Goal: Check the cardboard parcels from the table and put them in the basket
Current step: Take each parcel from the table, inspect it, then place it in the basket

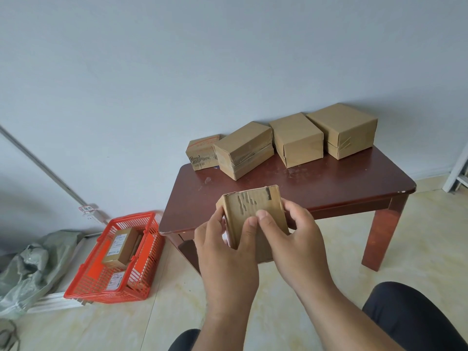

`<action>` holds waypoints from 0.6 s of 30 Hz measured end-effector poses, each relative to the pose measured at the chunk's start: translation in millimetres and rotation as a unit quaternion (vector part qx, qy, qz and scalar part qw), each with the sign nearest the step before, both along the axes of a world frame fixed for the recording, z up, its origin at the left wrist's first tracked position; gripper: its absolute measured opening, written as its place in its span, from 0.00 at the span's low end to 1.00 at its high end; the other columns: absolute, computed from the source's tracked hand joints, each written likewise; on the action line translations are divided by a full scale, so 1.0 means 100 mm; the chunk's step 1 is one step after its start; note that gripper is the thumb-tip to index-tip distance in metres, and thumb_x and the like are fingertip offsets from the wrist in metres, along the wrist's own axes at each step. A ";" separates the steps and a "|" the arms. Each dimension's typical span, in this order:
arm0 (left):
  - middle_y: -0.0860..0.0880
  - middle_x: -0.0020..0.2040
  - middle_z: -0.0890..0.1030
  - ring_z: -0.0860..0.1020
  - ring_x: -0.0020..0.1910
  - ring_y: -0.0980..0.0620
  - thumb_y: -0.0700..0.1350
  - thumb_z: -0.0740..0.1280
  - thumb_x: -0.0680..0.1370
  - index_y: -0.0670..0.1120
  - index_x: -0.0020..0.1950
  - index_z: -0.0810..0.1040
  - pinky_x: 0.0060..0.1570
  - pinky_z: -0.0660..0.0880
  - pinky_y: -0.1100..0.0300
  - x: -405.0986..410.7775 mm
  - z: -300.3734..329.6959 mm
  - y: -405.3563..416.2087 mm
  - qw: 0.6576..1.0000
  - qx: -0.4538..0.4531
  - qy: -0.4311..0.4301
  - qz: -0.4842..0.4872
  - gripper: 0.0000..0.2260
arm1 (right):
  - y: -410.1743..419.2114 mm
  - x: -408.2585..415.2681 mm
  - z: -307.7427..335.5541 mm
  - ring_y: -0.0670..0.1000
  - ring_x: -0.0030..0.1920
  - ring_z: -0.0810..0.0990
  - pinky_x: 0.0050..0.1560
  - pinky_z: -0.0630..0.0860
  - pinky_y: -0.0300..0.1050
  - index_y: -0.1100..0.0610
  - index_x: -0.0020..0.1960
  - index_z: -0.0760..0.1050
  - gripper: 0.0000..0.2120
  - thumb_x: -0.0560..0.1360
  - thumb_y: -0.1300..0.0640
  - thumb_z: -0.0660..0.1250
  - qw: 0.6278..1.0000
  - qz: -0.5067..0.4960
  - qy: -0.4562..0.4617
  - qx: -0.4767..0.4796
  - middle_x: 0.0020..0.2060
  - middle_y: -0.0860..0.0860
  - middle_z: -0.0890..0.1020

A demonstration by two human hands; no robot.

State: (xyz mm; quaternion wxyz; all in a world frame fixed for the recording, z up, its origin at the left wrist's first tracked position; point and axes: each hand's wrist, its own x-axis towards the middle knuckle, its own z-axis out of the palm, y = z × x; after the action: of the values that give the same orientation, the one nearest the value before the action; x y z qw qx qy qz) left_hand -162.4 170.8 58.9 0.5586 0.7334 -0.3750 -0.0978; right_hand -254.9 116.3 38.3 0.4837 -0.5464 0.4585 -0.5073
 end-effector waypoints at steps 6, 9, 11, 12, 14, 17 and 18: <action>0.61 0.59 0.81 0.77 0.57 0.70 0.58 0.73 0.78 0.60 0.60 0.76 0.52 0.76 0.70 0.03 0.02 -0.02 0.999 0.006 0.048 -0.002 0.13 | 0.05 0.00 -0.04 0.40 0.54 0.81 0.43 0.80 0.34 0.44 0.59 0.79 0.17 0.75 0.38 0.73 1.000 0.003 0.002 -0.008 0.55 0.42 0.82; 0.60 0.51 0.82 0.78 0.51 0.69 0.60 0.72 0.77 0.57 0.54 0.75 0.48 0.77 0.64 0.06 0.09 -0.04 0.998 0.001 0.067 0.002 0.11 | 0.11 0.01 -0.02 0.35 0.51 0.83 0.41 0.78 0.29 0.47 0.60 0.78 0.15 0.76 0.47 0.76 0.999 0.027 -0.044 -0.004 0.49 0.39 0.85; 0.61 0.51 0.82 0.78 0.52 0.68 0.60 0.72 0.77 0.57 0.56 0.75 0.48 0.76 0.65 0.05 0.07 -0.04 0.998 -0.006 0.068 0.003 0.12 | 0.12 0.01 0.00 0.34 0.49 0.83 0.41 0.78 0.30 0.49 0.59 0.77 0.14 0.76 0.51 0.77 0.997 0.037 -0.062 -0.001 0.47 0.34 0.84; 0.61 0.52 0.82 0.78 0.54 0.69 0.59 0.72 0.78 0.58 0.58 0.75 0.49 0.74 0.68 0.04 0.05 -0.03 0.998 -0.009 0.065 0.001 0.13 | 0.11 0.00 0.01 0.35 0.48 0.83 0.41 0.78 0.31 0.49 0.58 0.77 0.13 0.76 0.52 0.77 0.997 0.036 -0.066 0.001 0.47 0.32 0.84; 0.62 0.56 0.81 0.77 0.59 0.68 0.59 0.72 0.78 0.59 0.65 0.76 0.54 0.75 0.67 0.01 0.00 0.00 0.999 -0.010 0.047 -0.003 0.17 | 0.09 0.00 0.03 0.35 0.47 0.83 0.41 0.78 0.31 0.48 0.55 0.77 0.11 0.76 0.51 0.76 0.997 0.028 -0.069 0.003 0.46 0.33 0.84; 0.65 0.60 0.78 0.76 0.64 0.65 0.59 0.72 0.78 0.60 0.72 0.75 0.63 0.77 0.55 -0.02 -0.07 0.03 1.000 -0.002 0.029 -0.010 0.22 | 0.07 -0.01 0.05 0.34 0.47 0.82 0.39 0.76 0.29 0.47 0.52 0.76 0.11 0.76 0.45 0.76 0.998 0.004 -0.056 0.009 0.44 0.40 0.85; 0.67 0.60 0.76 0.75 0.65 0.66 0.58 0.72 0.78 0.61 0.73 0.74 0.64 0.77 0.55 -0.03 -0.06 0.04 1.000 -0.002 0.025 -0.013 0.24 | 0.07 -0.01 0.06 0.34 0.47 0.81 0.39 0.75 0.29 0.47 0.51 0.76 0.12 0.76 0.44 0.76 0.999 0.001 -0.052 0.013 0.44 0.40 0.84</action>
State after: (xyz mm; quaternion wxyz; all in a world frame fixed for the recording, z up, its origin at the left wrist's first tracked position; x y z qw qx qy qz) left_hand -165.7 174.9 52.4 0.5677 0.7248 -0.3706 -0.1227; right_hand -255.8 123.0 44.0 0.5143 -0.5133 0.4390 -0.5285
